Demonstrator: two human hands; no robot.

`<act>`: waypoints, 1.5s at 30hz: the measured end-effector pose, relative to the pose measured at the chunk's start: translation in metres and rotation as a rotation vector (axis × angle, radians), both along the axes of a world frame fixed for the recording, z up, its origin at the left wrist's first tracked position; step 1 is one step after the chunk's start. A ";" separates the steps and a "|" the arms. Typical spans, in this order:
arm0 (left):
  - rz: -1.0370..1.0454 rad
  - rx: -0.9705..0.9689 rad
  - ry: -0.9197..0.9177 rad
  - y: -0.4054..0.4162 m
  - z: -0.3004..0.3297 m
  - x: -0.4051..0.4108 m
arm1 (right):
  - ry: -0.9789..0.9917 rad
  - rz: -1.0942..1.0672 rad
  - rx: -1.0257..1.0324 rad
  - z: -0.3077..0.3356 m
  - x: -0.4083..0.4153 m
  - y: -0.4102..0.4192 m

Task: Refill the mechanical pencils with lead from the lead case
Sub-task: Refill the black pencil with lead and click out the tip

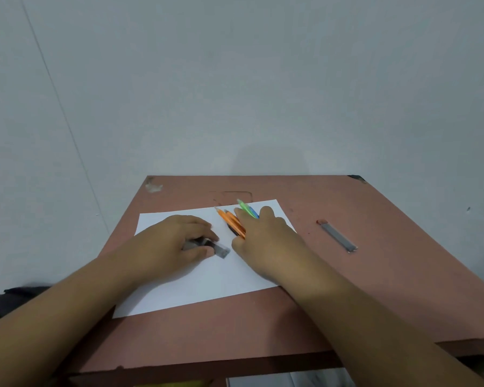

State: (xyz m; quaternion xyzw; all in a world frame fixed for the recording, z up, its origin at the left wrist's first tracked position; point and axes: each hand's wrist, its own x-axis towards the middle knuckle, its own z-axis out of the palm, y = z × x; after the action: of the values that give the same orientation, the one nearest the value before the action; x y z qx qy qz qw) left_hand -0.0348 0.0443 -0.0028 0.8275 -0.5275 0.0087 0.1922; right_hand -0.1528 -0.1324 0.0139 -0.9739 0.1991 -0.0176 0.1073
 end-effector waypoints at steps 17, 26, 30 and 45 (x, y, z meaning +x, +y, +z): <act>0.000 -0.016 0.082 0.014 -0.010 0.016 | 0.107 -0.049 0.051 -0.007 0.008 0.007; -0.057 -0.061 0.171 0.011 -0.009 0.026 | 0.131 -0.031 0.119 -0.007 0.012 0.017; -0.014 -0.089 0.173 0.011 -0.009 0.028 | -0.001 -0.048 0.209 -0.002 0.009 0.006; -0.036 0.071 0.051 -0.057 0.025 -0.022 | -0.289 -0.254 0.030 -0.002 -0.070 -0.105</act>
State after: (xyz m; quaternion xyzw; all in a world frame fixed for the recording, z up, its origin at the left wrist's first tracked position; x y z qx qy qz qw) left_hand -0.0569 -0.0131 0.0225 0.8242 -0.5371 -0.0345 0.1762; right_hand -0.2233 -0.2370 0.0122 -0.9266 0.3031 -0.1678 0.1463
